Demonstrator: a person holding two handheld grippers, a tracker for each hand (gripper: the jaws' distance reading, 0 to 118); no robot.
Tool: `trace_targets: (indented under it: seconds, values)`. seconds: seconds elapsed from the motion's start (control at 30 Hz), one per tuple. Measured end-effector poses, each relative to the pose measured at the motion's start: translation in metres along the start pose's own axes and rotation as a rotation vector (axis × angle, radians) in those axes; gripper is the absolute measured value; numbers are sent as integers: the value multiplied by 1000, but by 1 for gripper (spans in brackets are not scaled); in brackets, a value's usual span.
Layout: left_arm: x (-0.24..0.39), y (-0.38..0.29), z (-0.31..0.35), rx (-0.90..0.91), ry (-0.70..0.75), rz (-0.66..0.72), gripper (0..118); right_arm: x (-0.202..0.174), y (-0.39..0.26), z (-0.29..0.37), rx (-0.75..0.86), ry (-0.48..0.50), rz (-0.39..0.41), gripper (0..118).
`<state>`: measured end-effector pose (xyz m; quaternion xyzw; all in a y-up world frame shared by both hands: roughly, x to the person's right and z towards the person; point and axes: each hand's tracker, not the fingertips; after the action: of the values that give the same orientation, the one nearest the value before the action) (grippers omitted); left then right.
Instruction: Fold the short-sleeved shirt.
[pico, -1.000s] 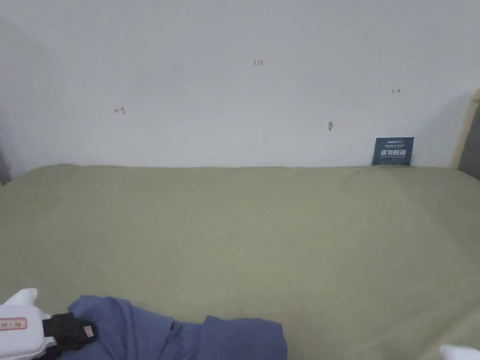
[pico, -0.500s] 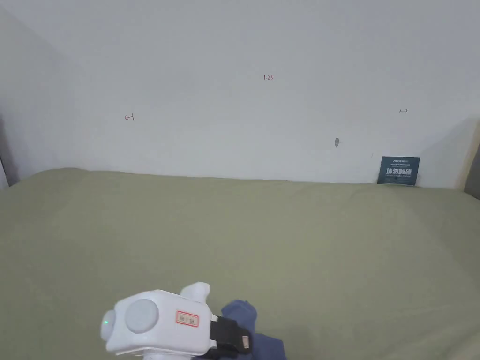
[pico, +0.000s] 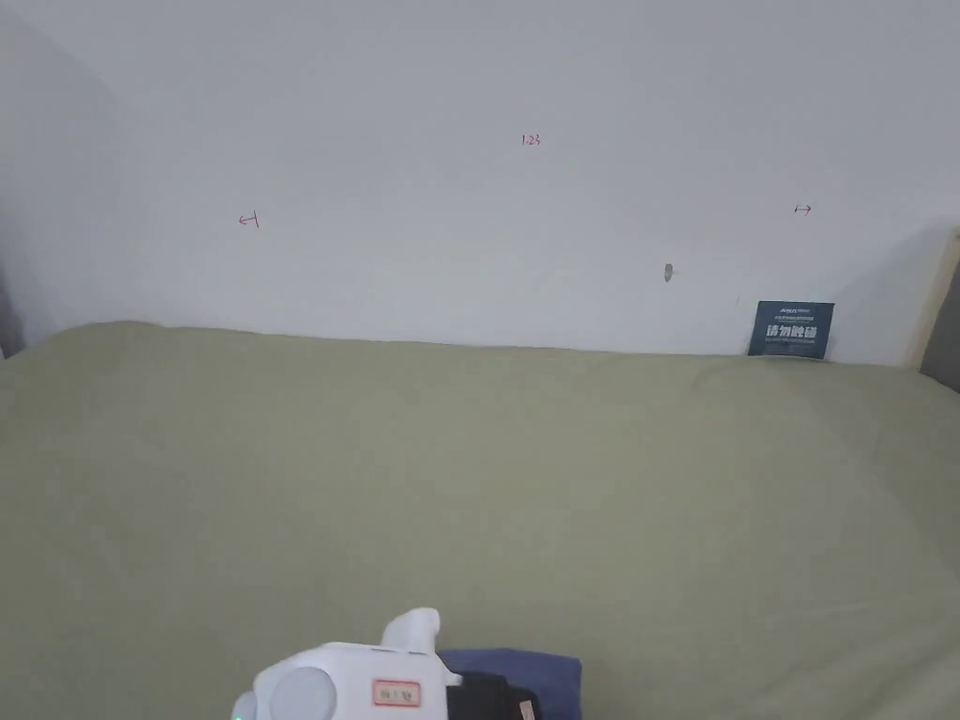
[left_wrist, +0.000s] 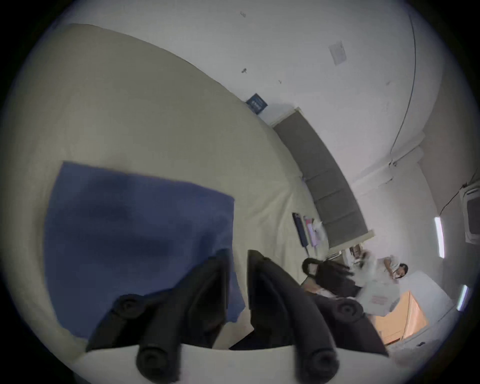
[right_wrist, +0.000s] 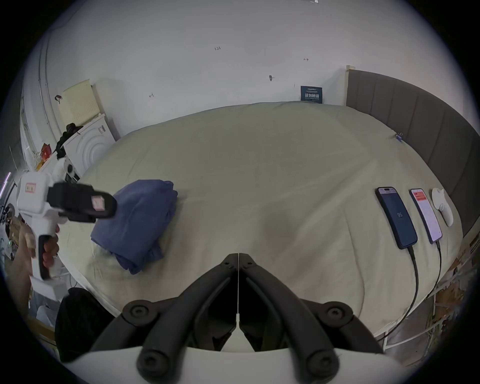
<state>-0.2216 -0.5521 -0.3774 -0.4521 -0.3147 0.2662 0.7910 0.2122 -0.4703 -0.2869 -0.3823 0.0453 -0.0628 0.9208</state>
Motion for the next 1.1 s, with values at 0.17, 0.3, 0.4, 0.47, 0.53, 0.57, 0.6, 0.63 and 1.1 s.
trace_targets:
  seconds: [0.17,0.3,0.4,0.47,0.53,0.57,0.6,0.63,1.1]
  values:
    - [-8,-33,-49,-135,182,63,11,-2,-1,0,-6,-4,5,0]
    - [-11,-50,-54,-51,40,220,11,-3,-2,1,3,-1,7,0]
    - [0,-28,-26,-22,-28,96,11,-10,5,-4,-4,44,-29,0]
    - [5,-11,-1,43,-112,5,11,-21,15,-4,-3,102,-50,0]
    - [4,3,32,105,-176,-43,11,-40,30,-5,-2,138,-10,0]
    - [0,6,47,139,-173,-33,11,-51,39,-7,-5,142,15,0]
    - [-6,10,62,171,-161,-28,11,-64,49,-12,-7,152,45,0]
    - [-17,14,79,202,-131,-31,11,-77,58,-18,-7,171,65,0]
    - [-140,-16,112,125,-44,204,16,-146,49,-161,-346,177,148,0]
